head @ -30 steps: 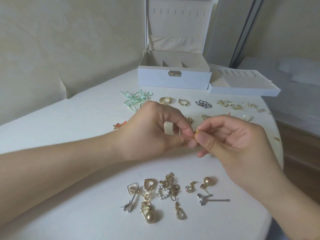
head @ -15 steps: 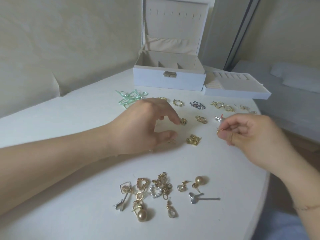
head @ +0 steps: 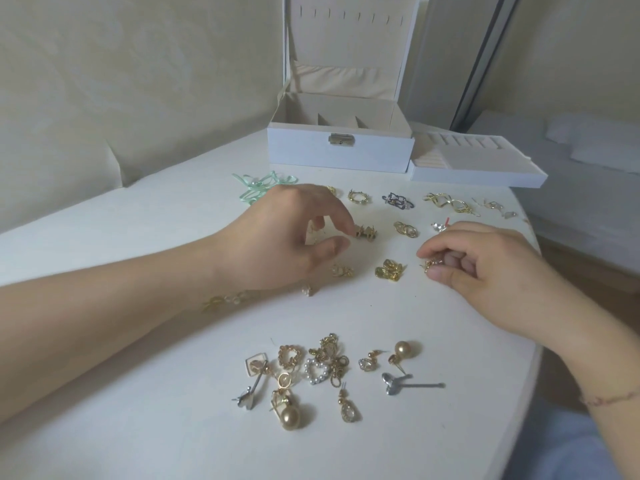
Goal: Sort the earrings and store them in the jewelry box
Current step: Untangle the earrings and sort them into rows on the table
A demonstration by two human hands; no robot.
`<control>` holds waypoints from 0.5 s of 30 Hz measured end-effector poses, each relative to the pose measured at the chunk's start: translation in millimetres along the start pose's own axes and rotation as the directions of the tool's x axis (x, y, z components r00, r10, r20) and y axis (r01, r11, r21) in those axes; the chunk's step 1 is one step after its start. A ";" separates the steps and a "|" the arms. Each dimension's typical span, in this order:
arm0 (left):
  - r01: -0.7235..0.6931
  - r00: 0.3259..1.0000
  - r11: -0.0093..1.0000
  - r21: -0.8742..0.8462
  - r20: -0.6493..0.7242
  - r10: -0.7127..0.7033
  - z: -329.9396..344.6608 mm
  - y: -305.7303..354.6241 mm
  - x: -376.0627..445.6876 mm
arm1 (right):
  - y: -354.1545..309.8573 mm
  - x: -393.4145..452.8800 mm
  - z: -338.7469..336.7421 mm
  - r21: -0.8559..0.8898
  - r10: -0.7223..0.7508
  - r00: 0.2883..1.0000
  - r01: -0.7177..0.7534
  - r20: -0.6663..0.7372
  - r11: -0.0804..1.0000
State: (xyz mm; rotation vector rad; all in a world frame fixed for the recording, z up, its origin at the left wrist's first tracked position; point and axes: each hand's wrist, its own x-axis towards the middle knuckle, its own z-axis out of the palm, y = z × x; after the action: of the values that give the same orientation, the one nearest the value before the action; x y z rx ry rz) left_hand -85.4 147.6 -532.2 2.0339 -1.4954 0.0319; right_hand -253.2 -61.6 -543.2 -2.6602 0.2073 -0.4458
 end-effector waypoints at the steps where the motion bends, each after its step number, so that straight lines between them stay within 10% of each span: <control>1: -0.021 1.000 1.000 -0.008 0.000 0.021 -1.6 0.7 0.1 | -0.4 -0.8 -0.8 0.006 0.003 1.000 -0.003 -0.003 1.000; 6: -0.220 0.957 0.967 -0.126 0.163 0.239 -26.4 7.2 2.9 | -7.3 -11.8 -11.7 0.032 -0.111 0.993 0.112 -0.029 0.993; 10: -0.259 0.827 0.952 -0.163 0.473 0.305 -41.7 8.3 2.3 | -25.5 -25.8 -10.3 0.241 -0.307 0.912 0.244 0.271 0.939; 15: -0.262 0.780 0.944 -0.199 0.533 0.329 -33.5 15.8 -1.6 | -25.5 -23.7 -0.3 0.241 -0.319 0.886 0.246 0.337 0.939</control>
State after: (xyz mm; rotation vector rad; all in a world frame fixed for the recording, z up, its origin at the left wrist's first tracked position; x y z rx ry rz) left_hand -88.9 162.1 -498.4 1.7696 -2.1146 -0.5637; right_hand -273.6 -33.8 -538.3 -2.5271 -0.3314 -0.0339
